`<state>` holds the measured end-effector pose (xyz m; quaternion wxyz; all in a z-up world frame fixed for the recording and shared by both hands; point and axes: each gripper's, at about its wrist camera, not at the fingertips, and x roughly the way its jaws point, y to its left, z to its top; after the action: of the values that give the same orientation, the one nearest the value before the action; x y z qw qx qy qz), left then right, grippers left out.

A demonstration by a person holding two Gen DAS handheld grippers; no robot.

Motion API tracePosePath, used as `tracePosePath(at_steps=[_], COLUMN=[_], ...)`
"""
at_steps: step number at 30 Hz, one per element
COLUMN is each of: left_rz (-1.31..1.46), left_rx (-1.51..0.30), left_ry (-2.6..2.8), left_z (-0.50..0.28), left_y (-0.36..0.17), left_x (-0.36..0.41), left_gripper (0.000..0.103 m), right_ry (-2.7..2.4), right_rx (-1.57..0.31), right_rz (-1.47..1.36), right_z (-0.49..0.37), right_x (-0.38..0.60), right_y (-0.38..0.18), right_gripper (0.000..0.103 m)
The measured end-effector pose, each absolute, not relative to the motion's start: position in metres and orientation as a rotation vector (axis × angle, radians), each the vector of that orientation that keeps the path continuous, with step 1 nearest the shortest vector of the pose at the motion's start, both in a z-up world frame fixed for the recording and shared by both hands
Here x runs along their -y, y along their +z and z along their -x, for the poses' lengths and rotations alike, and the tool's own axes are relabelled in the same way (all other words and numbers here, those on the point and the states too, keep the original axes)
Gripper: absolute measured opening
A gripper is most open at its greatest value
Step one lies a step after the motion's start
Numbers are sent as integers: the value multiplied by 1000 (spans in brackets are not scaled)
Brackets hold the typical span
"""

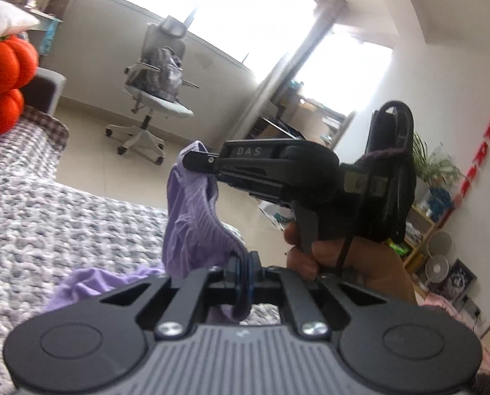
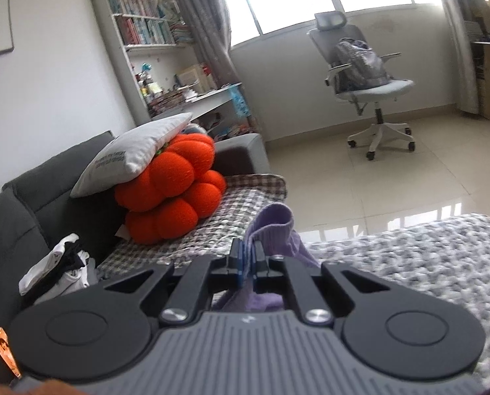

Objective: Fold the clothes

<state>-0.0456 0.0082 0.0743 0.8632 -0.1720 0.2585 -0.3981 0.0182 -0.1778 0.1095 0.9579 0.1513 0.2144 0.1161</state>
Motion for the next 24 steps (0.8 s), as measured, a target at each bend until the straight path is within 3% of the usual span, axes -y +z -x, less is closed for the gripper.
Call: tracePosePath(at_steps=[24], left_rz=[520], left_rx=[-558], left_ry=[-477], left_z=[-5], left_y=[21], left_x=[-169], left_gripper=[4], right_ry=[439], right_rx=[-552], right_rz=[-197], right_z=[-117], right_x=[20], right_y=[54], right_gripper=[6])
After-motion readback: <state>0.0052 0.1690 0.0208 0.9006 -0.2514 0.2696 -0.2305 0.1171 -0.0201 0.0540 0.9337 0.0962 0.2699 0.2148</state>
